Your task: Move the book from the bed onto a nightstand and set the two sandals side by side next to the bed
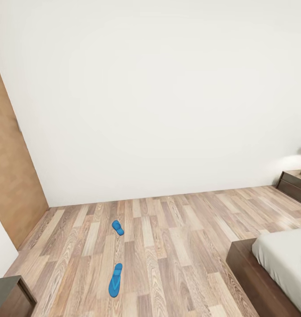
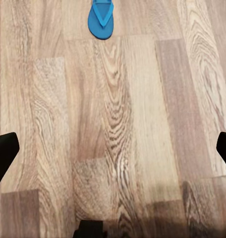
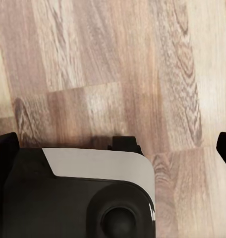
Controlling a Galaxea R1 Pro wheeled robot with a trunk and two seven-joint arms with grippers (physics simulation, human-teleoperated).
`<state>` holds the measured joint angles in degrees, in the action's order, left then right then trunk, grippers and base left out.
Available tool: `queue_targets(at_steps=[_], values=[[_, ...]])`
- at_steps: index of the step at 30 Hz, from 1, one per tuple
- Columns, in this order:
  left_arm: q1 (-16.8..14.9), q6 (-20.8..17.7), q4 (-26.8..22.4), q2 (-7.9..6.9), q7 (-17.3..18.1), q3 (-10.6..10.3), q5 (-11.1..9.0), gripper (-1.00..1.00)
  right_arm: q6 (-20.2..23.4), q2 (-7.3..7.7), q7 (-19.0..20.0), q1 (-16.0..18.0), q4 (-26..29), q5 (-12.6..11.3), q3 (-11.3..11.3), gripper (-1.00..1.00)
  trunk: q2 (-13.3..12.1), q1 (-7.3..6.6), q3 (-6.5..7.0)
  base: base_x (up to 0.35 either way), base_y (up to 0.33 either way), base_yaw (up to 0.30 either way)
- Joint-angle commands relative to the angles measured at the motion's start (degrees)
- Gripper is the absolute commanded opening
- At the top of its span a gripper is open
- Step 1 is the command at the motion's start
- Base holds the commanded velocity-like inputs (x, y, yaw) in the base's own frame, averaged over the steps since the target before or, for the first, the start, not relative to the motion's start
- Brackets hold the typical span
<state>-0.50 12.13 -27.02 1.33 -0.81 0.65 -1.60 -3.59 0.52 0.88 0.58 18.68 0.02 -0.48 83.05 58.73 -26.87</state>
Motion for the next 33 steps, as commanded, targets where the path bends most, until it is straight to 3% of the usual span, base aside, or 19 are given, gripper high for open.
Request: queue_targets(at_steps=[1,33], values=[[0.0,0.2,0.0,0.0,-0.1,0.1,-0.2,1.0,-0.2,0.0,0.1,0.0,0.0,0.0,-0.1,1.0,0.0,0.0,-0.06,0.097,0.0,-0.003],[0.0,0.2,0.0,-0.02,-0.1,0.1,-0.2,1.0,-0.2,0.0,0.1,0.0,-0.1,0.1,-0.1,1.0,0.0,0.0,-0.06,0.266,0.0,0.0]])
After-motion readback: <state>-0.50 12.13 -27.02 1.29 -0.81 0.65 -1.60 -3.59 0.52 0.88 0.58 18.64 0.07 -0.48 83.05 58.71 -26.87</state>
